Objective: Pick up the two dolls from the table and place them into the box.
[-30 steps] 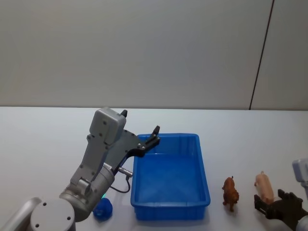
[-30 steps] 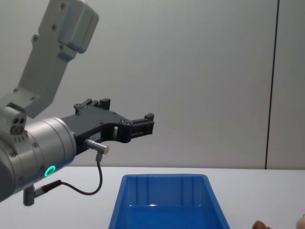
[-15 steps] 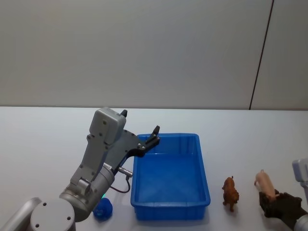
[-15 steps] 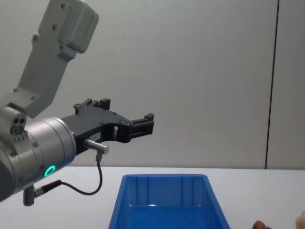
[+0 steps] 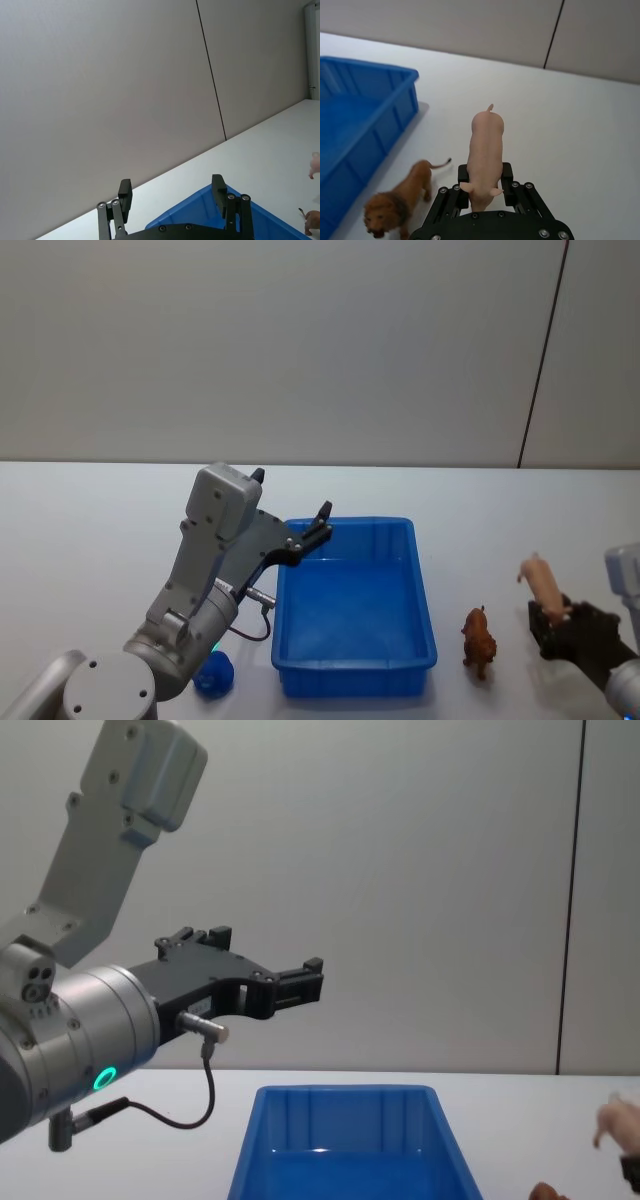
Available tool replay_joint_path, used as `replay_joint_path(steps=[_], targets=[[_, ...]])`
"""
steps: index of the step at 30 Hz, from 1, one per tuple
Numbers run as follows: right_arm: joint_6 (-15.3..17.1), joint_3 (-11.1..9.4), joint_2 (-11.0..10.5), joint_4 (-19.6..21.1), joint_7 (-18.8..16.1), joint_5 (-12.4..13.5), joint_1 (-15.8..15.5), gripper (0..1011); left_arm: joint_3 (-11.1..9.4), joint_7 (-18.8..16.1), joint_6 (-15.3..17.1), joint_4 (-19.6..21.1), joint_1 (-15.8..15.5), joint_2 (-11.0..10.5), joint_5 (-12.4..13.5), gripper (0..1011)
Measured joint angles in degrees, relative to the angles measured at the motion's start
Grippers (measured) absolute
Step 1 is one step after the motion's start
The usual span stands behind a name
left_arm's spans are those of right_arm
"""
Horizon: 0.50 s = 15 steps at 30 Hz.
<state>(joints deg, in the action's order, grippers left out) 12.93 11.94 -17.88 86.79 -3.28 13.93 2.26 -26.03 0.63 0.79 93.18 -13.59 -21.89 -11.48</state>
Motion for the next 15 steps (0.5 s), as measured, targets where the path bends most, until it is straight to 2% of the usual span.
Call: replay_joint_path(steps=[5, 7, 15], targets=[[-1.08, 0.4, 0.26, 2.43, -2.09, -1.49, 0.64, 358, 0.0, 0.0, 0.0, 0.0, 0.0, 0.0, 0.0, 1001], [-1.11, 0.45, 0.31, 2.69, -2.31, -1.61, 0.74, 358, 0.0, 0.0, 0.0, 0.0, 0.0, 0.0, 0.0, 1001], [-0.76, 1.67, 1.44, 5.27, -6.83, -3.72, 2.5, 358, 0.0, 0.0, 0.0, 0.0, 0.0, 0.0, 0.0, 1001]])
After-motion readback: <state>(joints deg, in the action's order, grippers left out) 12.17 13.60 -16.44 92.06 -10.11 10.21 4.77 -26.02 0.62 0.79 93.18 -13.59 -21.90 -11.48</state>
